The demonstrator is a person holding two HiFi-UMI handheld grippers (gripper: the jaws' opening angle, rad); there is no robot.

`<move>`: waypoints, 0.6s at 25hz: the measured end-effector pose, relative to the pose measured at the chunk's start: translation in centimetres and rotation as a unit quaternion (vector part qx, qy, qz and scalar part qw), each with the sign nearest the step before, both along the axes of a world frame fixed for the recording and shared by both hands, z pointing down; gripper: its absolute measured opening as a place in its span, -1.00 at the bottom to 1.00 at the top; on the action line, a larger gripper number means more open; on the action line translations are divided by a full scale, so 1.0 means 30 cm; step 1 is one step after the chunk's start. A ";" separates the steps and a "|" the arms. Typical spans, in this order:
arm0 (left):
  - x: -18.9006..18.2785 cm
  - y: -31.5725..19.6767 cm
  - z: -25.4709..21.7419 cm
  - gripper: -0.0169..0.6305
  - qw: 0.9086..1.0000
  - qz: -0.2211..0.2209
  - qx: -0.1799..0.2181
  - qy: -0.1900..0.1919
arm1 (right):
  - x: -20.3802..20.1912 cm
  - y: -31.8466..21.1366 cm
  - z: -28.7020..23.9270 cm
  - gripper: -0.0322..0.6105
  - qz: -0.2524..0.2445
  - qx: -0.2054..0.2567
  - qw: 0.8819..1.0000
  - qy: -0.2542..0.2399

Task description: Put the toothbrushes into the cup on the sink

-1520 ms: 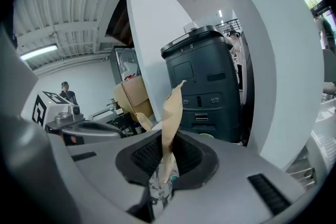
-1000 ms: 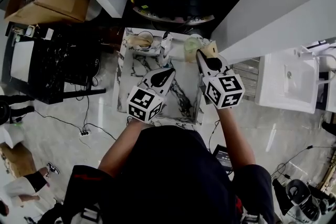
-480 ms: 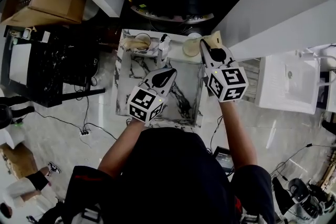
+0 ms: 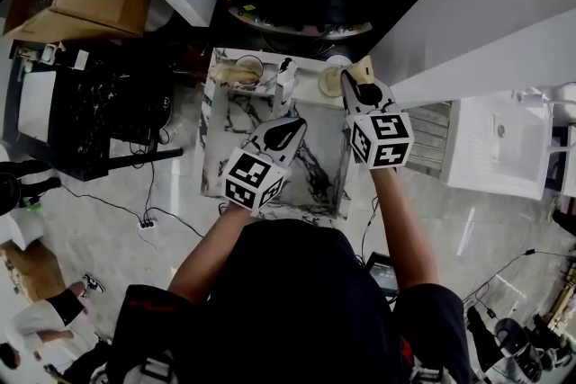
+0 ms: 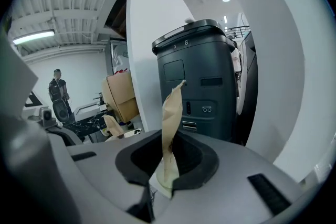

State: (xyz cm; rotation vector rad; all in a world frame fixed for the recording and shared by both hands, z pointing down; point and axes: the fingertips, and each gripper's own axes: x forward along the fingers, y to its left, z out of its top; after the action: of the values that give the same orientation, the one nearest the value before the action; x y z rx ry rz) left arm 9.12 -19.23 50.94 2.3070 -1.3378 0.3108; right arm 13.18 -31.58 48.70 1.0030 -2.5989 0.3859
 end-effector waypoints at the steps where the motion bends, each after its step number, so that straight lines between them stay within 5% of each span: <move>1: -0.002 0.002 0.001 -0.91 1.000 -0.002 0.000 0.000 | -0.001 0.001 0.015 -0.71 0.000 -0.003 1.000 0.004; 15: -0.004 0.002 0.014 -0.91 1.000 -0.009 -0.005 0.001 | -0.005 0.016 0.158 -0.70 0.013 -0.048 0.998 0.024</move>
State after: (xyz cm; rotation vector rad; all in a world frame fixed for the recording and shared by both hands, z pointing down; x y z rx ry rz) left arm 9.01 -19.18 51.37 2.2861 -1.3522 0.3080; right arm 13.03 -31.10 53.44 1.0017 -2.5008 0.4833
